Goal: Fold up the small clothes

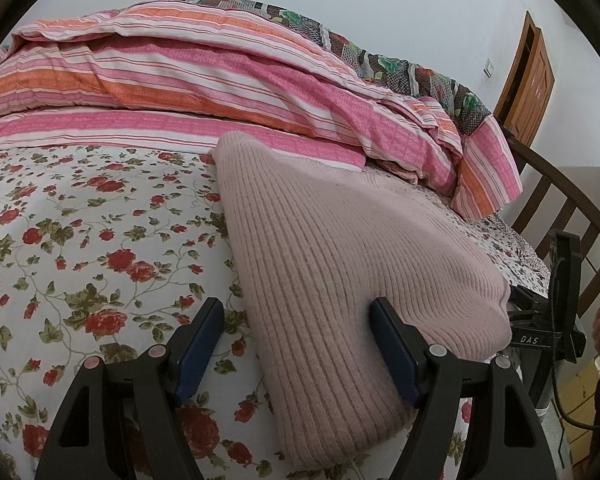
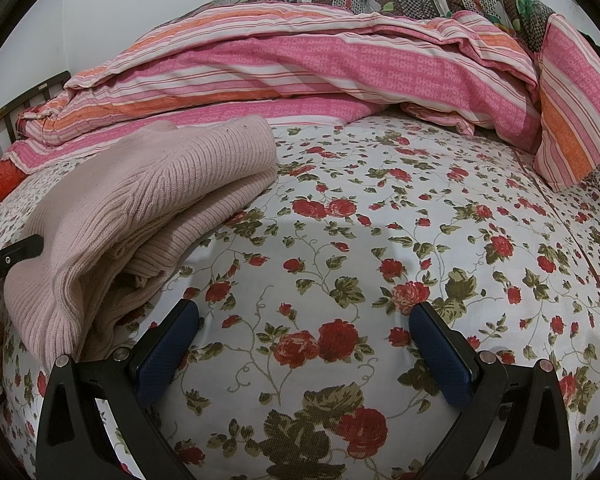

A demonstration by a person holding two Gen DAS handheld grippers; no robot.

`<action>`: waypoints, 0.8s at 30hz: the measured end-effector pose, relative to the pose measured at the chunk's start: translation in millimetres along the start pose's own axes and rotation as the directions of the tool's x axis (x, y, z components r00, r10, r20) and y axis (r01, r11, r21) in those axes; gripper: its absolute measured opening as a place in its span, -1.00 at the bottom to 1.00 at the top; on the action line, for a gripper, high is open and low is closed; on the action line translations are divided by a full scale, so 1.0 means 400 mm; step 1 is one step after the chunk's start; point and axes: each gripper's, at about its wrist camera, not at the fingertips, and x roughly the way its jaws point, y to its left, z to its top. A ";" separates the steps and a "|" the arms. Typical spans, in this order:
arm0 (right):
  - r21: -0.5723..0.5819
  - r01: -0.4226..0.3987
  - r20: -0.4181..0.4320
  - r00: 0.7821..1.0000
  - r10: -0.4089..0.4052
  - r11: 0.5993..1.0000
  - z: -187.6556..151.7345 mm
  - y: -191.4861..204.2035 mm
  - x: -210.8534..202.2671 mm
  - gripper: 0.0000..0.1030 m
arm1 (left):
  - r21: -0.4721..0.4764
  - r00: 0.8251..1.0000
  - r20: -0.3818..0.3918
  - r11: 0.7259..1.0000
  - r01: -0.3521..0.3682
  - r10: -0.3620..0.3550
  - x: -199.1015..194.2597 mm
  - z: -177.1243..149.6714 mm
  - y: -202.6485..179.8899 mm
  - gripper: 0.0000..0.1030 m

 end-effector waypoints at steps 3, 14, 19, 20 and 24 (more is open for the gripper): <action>0.000 0.000 0.000 1.000 0.000 1.000 0.000 0.000 0.000 1.00 | 0.000 1.000 0.000 1.000 0.000 0.000 0.000 0.000 0.000 0.45; 0.000 0.000 0.000 1.000 0.000 1.000 0.000 0.000 0.000 1.00 | 0.005 1.000 -0.002 1.000 -0.008 0.008 0.000 -0.002 -0.009 0.47; 0.000 0.000 -0.001 1.000 0.000 1.000 0.000 0.001 0.000 1.00 | 0.006 1.000 -0.001 1.000 -0.009 0.009 0.002 -0.001 -0.010 0.47; -0.001 0.000 0.000 1.000 0.000 1.000 0.000 0.000 0.000 1.00 | 0.005 1.000 -0.001 1.000 -0.008 0.008 0.002 0.000 -0.009 0.47; 0.000 0.000 -0.001 1.000 0.000 1.000 0.000 0.000 0.000 1.00 | 0.005 1.000 -0.001 1.000 -0.006 0.006 0.002 -0.001 -0.010 0.47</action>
